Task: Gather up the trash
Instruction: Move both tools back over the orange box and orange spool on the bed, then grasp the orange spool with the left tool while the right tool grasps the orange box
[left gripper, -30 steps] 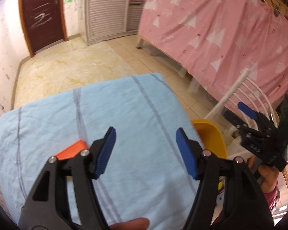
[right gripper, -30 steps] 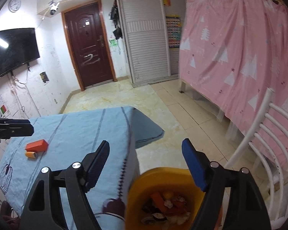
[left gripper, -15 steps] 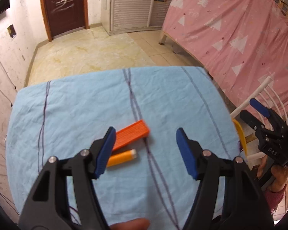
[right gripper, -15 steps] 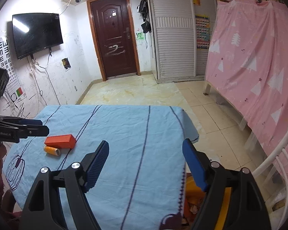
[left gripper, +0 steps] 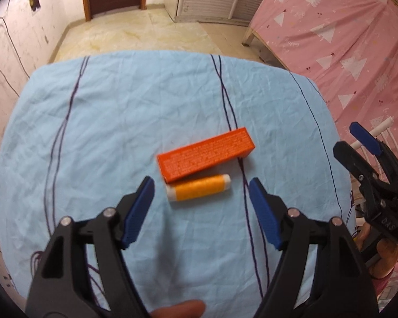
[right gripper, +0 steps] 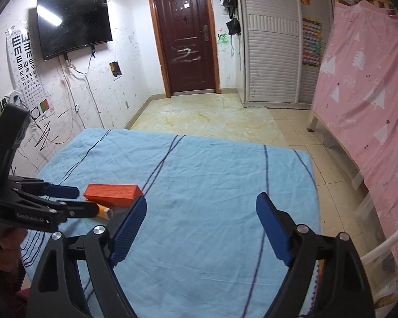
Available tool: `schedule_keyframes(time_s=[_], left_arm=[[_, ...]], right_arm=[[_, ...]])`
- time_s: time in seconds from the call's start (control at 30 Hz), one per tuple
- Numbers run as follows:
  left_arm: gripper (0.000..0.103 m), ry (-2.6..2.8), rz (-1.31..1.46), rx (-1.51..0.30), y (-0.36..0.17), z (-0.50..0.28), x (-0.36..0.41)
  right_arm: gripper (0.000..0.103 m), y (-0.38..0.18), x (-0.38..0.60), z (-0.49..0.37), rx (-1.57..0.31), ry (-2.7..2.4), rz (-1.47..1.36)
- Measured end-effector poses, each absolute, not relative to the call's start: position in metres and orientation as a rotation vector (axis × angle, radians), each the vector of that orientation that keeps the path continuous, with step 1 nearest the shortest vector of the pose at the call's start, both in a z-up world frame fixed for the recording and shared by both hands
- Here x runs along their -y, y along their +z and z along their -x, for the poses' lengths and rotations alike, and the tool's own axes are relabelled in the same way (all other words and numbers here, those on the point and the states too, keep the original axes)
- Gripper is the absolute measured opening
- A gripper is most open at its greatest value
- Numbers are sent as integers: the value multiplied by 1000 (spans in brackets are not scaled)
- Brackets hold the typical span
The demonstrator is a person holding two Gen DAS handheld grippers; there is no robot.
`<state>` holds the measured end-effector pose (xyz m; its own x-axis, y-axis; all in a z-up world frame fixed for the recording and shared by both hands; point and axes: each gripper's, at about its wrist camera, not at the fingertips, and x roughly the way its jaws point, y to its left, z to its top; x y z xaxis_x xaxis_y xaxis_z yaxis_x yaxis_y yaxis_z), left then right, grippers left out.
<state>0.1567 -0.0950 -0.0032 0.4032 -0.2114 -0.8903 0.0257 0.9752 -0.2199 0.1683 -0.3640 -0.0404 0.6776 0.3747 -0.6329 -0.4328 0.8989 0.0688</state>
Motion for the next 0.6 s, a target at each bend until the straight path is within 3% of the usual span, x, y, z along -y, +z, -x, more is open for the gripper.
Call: schedule_keyframes(time_s=[0.37, 0.43, 0.5, 0.6], left_arm=[[73, -123, 201, -1180, -21, -165, 100], [68, -117, 197, -1169, -22, -165, 100], [56, -117, 201, -1161, -22, -163, 97], [57, -118, 220, -1154, -21, -160, 90]], right_arm=[[80, -48, 349, -179, -715, 473, 92], [80, -49, 346, -180, -719, 476, 95], [80, -50, 341, -181, -724, 481, 99], [81, -50, 333, -181, -727, 486, 106]])
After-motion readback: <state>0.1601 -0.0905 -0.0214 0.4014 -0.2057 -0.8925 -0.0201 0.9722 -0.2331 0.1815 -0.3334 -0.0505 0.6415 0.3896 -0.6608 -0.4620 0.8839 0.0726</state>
